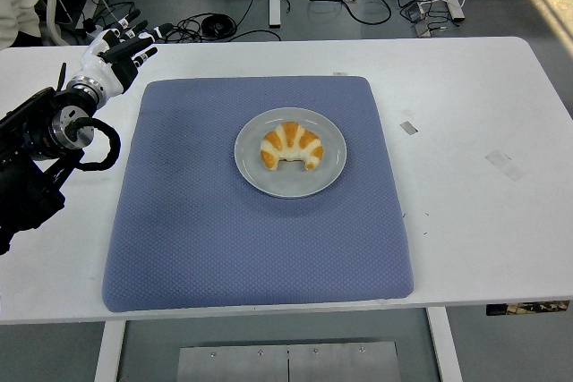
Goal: Place the bread on the table
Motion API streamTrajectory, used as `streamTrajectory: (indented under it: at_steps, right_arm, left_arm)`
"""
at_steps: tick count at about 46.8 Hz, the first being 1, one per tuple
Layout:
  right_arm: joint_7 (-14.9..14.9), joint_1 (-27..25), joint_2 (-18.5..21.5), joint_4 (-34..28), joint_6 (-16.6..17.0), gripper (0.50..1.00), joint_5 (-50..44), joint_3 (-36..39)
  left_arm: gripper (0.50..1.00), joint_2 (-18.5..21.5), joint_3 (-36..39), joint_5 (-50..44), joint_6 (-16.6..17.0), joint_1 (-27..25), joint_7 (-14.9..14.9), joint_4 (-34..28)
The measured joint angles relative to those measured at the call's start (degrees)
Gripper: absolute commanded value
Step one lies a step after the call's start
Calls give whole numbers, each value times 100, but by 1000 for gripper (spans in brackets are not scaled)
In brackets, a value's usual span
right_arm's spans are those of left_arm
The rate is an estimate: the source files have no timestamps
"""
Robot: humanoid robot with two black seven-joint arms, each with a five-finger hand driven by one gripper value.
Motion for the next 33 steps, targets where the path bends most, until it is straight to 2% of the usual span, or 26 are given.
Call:
streamTrajectory:
  at_steps: [33]
  right_arm:
    - [-2, 0, 0, 0, -2, 1000, 0, 0]
  left_arm:
    - [980, 6, 19, 3, 3, -6, 0, 0]
